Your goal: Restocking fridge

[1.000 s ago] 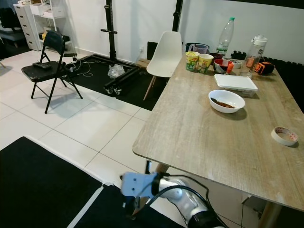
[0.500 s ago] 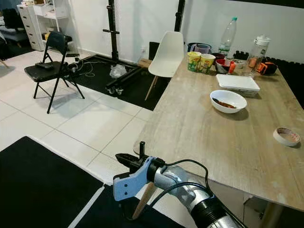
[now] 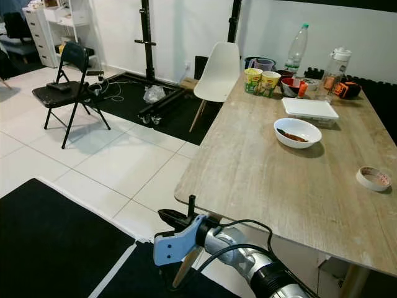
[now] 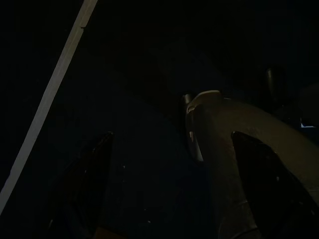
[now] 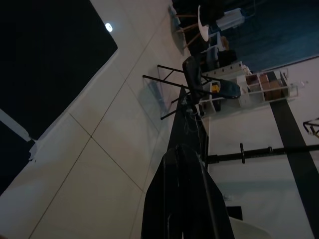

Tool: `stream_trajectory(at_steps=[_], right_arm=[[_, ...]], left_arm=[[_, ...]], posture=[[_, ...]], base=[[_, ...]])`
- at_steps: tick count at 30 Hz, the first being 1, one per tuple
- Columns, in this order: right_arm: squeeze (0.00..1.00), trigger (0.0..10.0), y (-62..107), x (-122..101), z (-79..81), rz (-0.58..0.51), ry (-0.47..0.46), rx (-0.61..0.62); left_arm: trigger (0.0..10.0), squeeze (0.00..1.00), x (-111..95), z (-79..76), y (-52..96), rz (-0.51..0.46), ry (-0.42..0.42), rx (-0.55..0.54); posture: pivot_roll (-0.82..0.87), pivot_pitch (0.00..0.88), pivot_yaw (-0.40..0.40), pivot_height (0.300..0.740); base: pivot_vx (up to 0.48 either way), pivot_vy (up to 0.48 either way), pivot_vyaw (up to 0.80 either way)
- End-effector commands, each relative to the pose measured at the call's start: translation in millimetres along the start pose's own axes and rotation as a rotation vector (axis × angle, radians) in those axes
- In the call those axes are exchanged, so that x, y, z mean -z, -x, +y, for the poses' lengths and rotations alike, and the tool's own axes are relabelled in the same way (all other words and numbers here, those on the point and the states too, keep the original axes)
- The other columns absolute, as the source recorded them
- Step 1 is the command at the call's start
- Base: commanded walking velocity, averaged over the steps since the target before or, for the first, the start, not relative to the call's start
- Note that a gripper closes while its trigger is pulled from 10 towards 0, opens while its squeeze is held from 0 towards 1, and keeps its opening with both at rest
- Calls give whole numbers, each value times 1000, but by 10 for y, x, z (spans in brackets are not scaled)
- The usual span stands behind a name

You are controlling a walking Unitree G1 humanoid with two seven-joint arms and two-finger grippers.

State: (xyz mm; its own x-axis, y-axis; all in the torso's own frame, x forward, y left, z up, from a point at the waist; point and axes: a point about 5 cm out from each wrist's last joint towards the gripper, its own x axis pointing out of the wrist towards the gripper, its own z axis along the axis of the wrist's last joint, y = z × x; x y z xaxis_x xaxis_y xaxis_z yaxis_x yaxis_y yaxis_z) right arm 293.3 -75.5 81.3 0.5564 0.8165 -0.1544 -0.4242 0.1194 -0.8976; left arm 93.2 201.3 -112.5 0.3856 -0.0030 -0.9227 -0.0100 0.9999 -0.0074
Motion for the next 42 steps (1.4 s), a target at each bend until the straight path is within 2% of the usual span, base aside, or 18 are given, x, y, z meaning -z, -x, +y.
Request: stream_trajectory(at_steps=[1, 3, 7, 13, 20, 32, 35, 42], right_arm=[[0, 10000, -4, 11, 30, -6, -27, 2], [0, 10000, -17, -1, 22, -13, -52, 6], [0, 10000, -47, -20, 19, -22, -25, -9], [0, 10000, -46, -3, 36, -14, -46, -14], [0, 10000, -25, 27, 49, -18, -76, -7], [0, 10000, -41, 36, 68, -21, -94, -19], [0, 10000, -9, 54, 66, -21, -97, -17], [0, 10000, 12, 78, 80, -17, -106, -25]], left_arm=[[10000, 0, 150, -69, 13, 57, 5, 18], [10000, 0, 162, -66, 16, 62, 6, 17], [10000, 0, 148, -82, 12, 58, -18, 34], [10000, 0, 128, -83, 8, 53, -21, 34], [10000, 0, -10, -71, -16, 24, -35, 36], [10000, 0, -42, -92, -22, 14, -38, 54], [10000, 0, -43, -99, -22, 7, -23, 54], [10000, 0, -63, -117, -27, -4, -13, 59]], posture=[[-114, 0, -37, 740], [-102, 0, -37, 740], [-94, 0, -21, 740], [-94, 0, -21, 740], [-95, 0, -13, 740], [-88, 0, -15, 740], [-52, 0, -45, 740], [-59, 0, -56, 740]], base=[[0, 0, 0], [0, 0, 0], [0, 0, 0], [0, 0, 0], [0, 0, 0], [0, 0, 0], [0, 0, 0], [0, 0, 0]])
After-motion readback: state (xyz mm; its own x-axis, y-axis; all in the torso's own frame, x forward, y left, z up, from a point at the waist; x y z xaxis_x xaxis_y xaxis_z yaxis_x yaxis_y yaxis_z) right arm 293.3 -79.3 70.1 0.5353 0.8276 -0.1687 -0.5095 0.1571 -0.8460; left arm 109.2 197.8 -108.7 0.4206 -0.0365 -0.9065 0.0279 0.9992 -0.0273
